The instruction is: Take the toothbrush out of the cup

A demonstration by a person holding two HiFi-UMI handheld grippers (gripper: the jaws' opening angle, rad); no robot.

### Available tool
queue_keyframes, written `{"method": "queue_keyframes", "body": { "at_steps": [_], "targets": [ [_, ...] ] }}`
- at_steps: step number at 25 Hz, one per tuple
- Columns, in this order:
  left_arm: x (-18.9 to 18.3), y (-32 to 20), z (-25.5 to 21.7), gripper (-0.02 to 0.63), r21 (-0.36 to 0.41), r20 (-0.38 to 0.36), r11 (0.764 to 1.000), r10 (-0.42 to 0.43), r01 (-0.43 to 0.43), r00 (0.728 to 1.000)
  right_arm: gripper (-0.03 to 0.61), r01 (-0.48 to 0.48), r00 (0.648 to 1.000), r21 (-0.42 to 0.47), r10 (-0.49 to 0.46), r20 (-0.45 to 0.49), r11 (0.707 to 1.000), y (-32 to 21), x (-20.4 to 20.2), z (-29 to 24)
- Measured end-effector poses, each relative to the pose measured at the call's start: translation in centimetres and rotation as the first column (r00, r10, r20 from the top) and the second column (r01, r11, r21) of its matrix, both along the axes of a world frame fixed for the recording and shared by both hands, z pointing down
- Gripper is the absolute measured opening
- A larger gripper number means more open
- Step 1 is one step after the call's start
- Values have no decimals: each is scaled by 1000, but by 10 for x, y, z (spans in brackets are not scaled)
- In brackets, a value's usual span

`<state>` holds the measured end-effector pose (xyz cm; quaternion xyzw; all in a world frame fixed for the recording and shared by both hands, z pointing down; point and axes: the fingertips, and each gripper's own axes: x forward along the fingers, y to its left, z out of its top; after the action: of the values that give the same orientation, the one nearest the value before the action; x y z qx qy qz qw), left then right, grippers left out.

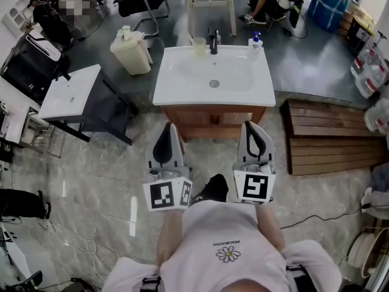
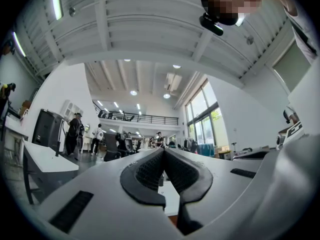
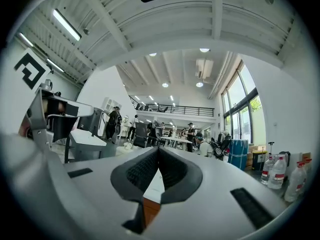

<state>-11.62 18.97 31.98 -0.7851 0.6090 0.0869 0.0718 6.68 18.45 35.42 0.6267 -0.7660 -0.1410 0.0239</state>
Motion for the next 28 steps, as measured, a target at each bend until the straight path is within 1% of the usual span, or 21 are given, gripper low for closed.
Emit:
{"method": "queue_keyframes", "body": {
  "at_steps": [3, 7, 12, 17, 21, 24, 28],
  "targets": [
    [-9, -11, 7, 17, -15, -26, 1000, -24, 24, 999, 12, 12, 1000, -11, -13, -12, 1000, -9, -3, 6],
    [-5, -37, 9, 17, -24, -31, 999, -26, 26, 999, 12, 1, 1000, -38, 0, 1, 999, -37, 6, 11],
    [2, -91, 9, 17, -24, -29, 1000, -11, 10, 1000, 12, -30, 1000, -23, 30, 2, 999, -86, 17, 8],
    [5, -169, 1, 17, -4, -47, 1000, 17, -17, 999, 12, -80, 996, -29, 81, 34, 996, -160, 29, 3],
    [8, -248, -6, 17, -21, -53, 997, 72, -73, 996, 12, -89, 995, -41, 91, 47, 995, -231, 20, -5],
    [11, -310, -11, 15, -22, -50, 993, 114, -115, 992, 12, -70, 996, -14, 71, 61, 997, -286, 11, -19],
    [7, -385, -19, 17, -14, -42, 989, 146, -146, 988, 12, -109, 993, 6, 108, 50, 994, -354, 5, -33]
  ]
}}
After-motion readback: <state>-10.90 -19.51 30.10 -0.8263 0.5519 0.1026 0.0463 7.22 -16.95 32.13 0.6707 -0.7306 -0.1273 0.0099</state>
